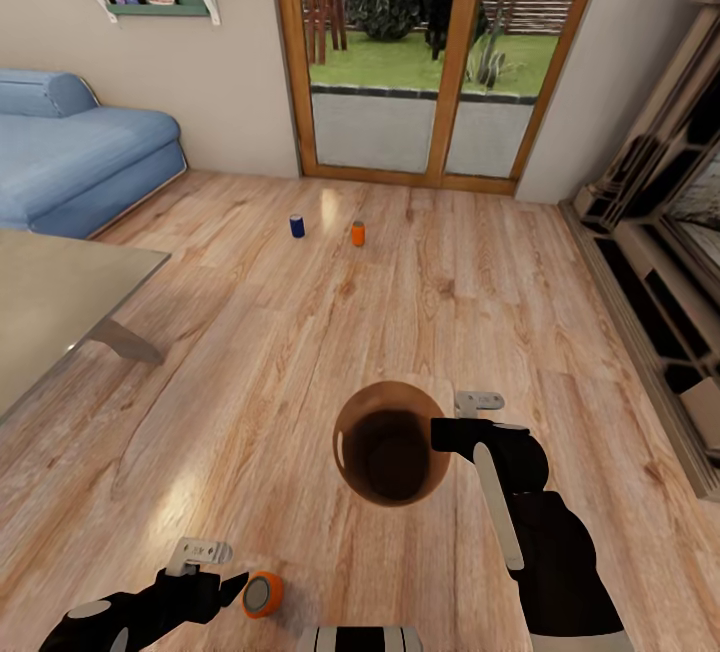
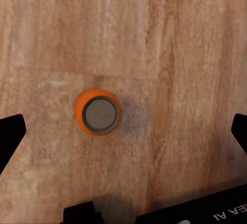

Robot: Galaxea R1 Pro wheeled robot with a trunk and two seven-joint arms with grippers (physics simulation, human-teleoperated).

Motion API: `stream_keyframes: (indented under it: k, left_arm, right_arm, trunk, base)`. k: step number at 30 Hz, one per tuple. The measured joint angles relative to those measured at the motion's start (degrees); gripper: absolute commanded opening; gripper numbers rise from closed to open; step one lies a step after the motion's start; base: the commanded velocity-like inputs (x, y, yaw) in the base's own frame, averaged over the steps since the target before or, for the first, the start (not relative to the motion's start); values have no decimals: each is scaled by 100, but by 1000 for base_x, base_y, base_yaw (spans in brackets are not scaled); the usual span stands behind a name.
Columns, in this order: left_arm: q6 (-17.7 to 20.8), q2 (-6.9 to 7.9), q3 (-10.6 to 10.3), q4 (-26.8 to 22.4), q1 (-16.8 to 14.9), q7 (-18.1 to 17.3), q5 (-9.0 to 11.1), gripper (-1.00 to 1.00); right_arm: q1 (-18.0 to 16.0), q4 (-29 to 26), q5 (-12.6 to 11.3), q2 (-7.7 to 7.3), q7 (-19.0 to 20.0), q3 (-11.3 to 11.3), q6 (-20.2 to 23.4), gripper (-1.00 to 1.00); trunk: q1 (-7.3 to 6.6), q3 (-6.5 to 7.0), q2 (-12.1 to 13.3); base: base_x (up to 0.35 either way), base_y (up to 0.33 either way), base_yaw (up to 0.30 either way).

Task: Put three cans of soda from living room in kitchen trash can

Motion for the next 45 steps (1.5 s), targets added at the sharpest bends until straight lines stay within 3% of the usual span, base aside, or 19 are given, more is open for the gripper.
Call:
stream_keyframes:
  k: [29, 45]
  left_arm:
    - [0, 4, 106, -9, -3, -17, 7, 100]
    - [2, 1, 106, -17, -3, -30, 11, 100]
  right_arm:
    - [0, -1, 8, -19, 0, -17, 0, -100]
    - [-1, -3, 2, -18, 0, -36, 0, -100]
  trunk:
    - [0, -189, 0]
    - [0, -199, 0]
  base:
    - [0, 0, 0]
    - [0, 0, 0]
